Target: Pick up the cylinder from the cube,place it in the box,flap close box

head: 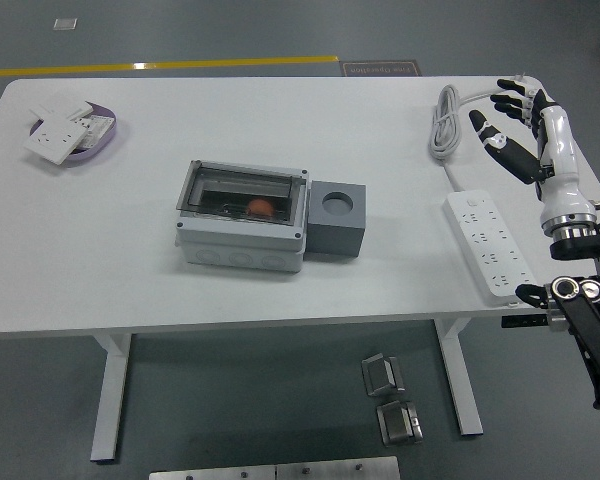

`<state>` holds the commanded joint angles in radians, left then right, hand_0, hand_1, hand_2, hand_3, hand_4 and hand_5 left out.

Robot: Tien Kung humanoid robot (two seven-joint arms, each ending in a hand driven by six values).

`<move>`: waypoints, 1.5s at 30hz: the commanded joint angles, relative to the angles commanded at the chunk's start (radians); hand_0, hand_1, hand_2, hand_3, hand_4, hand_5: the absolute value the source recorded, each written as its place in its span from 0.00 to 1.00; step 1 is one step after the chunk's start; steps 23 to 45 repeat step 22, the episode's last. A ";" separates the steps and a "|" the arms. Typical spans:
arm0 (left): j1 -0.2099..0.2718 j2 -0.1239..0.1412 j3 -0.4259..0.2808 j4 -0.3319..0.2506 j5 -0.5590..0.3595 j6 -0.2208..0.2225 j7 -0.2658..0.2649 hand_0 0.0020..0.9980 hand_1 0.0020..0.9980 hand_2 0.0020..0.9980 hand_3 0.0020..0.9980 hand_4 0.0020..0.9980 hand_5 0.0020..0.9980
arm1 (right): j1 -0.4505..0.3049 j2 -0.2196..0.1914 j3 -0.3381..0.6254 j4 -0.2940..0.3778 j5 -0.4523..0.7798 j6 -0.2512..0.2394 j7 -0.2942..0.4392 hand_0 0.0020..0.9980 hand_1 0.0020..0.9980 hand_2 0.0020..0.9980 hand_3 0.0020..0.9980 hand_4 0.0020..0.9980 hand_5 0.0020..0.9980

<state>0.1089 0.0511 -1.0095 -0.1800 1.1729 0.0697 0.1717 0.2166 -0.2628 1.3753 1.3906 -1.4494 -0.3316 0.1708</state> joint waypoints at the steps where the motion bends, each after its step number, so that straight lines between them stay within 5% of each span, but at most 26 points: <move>1: 0.000 0.002 0.000 0.000 -0.002 0.001 0.000 0.59 0.59 0.52 0.55 0.45 0.05 | 0.000 0.001 0.003 -0.003 0.000 0.001 -0.001 0.79 0.71 0.71 0.75 0.86 0.44; 45: 0.008 0.009 0.009 0.000 -0.013 0.004 0.004 0.58 0.59 0.52 0.55 0.45 0.05 | 0.056 0.015 -0.035 -0.034 -0.030 0.012 -0.017 0.79 0.71 0.71 0.74 0.86 0.45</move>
